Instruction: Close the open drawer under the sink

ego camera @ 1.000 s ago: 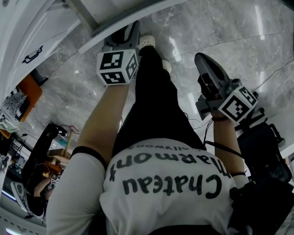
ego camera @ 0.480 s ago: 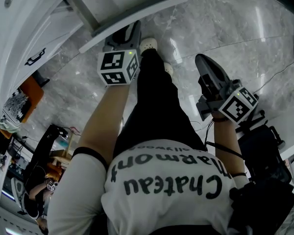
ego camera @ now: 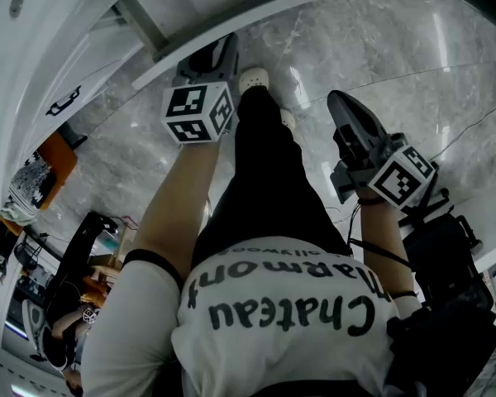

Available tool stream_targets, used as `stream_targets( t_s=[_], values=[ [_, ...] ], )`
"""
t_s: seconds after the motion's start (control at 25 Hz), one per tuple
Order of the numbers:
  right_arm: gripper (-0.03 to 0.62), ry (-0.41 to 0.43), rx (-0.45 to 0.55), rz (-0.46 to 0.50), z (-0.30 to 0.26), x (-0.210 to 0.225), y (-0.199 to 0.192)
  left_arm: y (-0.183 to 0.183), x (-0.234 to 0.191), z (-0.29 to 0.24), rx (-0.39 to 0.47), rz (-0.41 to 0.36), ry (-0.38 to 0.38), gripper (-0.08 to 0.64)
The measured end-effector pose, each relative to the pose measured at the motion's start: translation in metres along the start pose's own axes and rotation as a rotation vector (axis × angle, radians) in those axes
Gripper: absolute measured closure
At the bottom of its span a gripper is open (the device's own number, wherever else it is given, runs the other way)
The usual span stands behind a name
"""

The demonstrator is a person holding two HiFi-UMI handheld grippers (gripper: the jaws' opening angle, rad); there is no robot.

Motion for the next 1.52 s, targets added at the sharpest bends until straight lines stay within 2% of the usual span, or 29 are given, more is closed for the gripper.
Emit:
stream_targets(
  t_s=[0.68, 1.52],
  values=[
    [0.580, -0.002, 0.032, 0.003, -0.013, -0.004, 0.013, 0.014, -0.011, -0.007, -0.008, -0.003, -0.015, 0.451],
    [0.580, -0.020, 0.042, -0.013, -0.024, 0.001, 0.018, 0.037, -0.033, -0.021, 0.025, -0.013, 0.004, 0.449]
  ],
)
Point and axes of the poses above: the fingertips, and each gripper's own axes: z backward along the fingers, x to its right, y out of its top, the point moved 6 cm from there along z, backward along the fingers, and after that the axes turned 4 degrees about z, right-handed, at the moved point
